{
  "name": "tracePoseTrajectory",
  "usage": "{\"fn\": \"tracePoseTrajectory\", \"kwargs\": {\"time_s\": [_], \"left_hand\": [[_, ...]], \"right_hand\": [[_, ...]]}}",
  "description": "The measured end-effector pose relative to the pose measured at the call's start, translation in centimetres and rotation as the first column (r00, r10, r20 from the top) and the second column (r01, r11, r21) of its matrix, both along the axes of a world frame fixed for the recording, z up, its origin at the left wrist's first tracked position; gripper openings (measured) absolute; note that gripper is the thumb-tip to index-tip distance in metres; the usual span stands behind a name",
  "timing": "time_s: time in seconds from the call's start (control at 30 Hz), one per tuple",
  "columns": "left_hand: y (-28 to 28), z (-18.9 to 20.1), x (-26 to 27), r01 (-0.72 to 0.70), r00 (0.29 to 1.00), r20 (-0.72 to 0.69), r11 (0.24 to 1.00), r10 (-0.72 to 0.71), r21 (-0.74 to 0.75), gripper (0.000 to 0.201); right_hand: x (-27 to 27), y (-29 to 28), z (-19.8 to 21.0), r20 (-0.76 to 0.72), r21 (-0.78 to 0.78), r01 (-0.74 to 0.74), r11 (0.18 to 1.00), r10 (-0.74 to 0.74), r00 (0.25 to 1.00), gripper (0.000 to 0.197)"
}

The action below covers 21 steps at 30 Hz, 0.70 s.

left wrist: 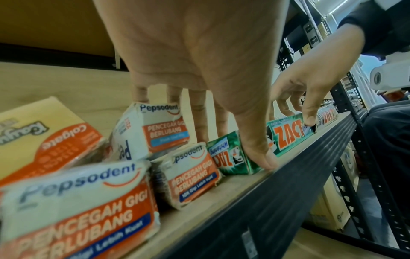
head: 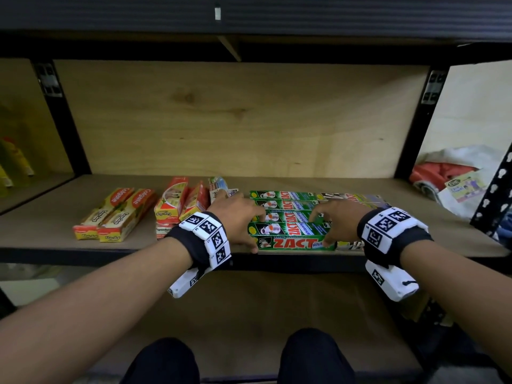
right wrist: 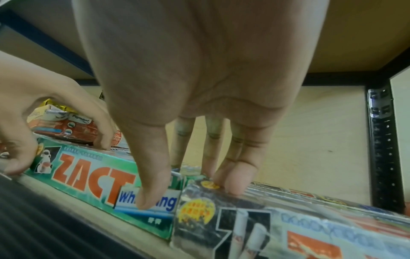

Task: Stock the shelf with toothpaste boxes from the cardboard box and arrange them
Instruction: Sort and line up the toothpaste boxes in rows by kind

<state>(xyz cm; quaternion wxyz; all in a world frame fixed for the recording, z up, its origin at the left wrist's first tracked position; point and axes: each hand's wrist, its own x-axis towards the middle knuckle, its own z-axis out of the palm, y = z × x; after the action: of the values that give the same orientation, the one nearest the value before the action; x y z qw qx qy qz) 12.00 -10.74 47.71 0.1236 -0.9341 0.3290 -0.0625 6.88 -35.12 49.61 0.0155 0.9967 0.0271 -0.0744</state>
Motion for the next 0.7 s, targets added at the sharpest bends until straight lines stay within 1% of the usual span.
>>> {"fn": "tracePoseTrajectory", "kwargs": {"time_s": [0.13,0.23,0.33,0.43,0.5,0.53,0.6,0.7], "left_hand": [[0.9,-0.2,0.2,0.036,0.999,-0.034,0.999,-0.037,-0.033,0.071],[2.5,0.6,0.3,0.030,0.995,-0.089,0.990,-0.043,-0.139,0.067],[5.0,1.9,0.6,-0.013,0.995,-0.097,0.974,-0.009,-0.228,0.059],[7.9,3.1,1.0,-0.069,0.997,-0.061,0.935,0.051,-0.347,0.044],[9.9,3.7,1.6,-0.145,0.989,-0.076,0.899,0.125,-0.414,0.032],[11.0,3.9,1.9,-0.197,0.980,-0.093,0.877,0.174,-0.438,0.030],[13.0,4.0,2.6,-0.314,0.949,-0.142,0.824,0.281,-0.471,0.035],[15.1,4.1,3.2,-0.460,0.887,-0.218,0.745,0.407,-0.482,0.048]], "right_hand": [[-0.4,0.4,0.2,-0.019,-0.015,-0.005,1.000,0.004,1.000,0.061],[-0.4,1.1,0.6,-0.038,-0.027,0.003,1.000,-0.004,0.999,0.066],[0.1,2.5,1.1,0.020,0.001,-0.007,1.000,0.007,1.000,0.052],[0.8,4.8,1.8,0.078,0.070,-0.030,0.997,0.024,0.997,0.042],[1.4,6.7,2.3,0.102,0.147,-0.049,0.988,0.034,0.994,0.035],[1.7,7.7,2.6,0.120,0.197,-0.062,0.978,0.039,0.992,0.032],[2.5,9.9,3.1,0.156,0.261,-0.097,0.960,0.058,0.986,0.026],[3.8,13.6,3.8,0.186,0.305,-0.144,0.941,0.090,0.978,0.021]]}}
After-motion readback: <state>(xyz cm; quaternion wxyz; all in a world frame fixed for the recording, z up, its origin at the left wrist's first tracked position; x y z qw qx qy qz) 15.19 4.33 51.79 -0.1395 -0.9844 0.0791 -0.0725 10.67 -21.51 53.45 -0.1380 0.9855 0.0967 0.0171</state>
